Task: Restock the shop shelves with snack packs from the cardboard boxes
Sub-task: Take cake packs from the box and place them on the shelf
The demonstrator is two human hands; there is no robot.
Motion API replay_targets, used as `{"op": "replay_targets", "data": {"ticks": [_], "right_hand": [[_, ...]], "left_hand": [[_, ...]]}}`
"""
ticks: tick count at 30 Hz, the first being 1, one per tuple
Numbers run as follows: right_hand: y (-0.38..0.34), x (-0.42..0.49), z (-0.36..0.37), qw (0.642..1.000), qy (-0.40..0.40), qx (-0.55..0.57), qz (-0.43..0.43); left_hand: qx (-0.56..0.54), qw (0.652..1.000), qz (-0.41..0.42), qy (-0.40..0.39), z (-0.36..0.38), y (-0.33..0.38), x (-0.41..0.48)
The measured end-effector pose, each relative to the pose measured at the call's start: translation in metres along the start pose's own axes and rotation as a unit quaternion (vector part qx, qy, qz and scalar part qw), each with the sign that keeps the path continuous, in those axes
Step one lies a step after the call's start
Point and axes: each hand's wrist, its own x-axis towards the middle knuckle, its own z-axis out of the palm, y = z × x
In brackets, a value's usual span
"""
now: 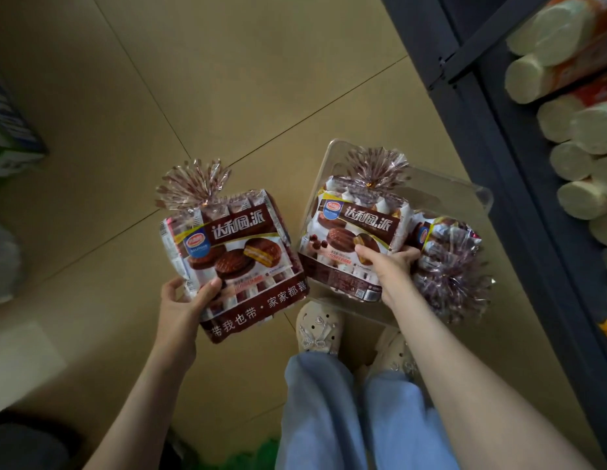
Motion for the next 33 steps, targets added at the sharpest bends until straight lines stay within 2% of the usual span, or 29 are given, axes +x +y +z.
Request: {"op": "replay_targets", "data": {"ticks": [7,14,19,28,33], "right_hand": [[-0.009,-0.023,-0.001,0.999,0.003,-0.024,-0.041],[-0.048,-0.075,-0.028,0.986,0.005,-0.090,-0.137],[-0.089,-0.138,-0.099,0.980,-0.005,-0.057,-0.190],[-0.171,-0.286,-0.241,0.955,0.056,-0.014,-0.291],[-0.195,-0.378,-0.301,0.931,0.120,0.014,-0.345]], "left_hand": [[-0.003,1.000,0.002,-0.017,0.019,0.001,-0.010],[0.003,0.998,0.032,-0.047,0.042,0.037,-0.057],[0.012,0.995,0.065,-0.072,0.055,0.084,-0.108],[0.023,0.979,0.122,-0.163,0.067,0.189,-0.246],[0.016,0.969,0.183,-0.168,0.064,0.241,-0.330]]}}
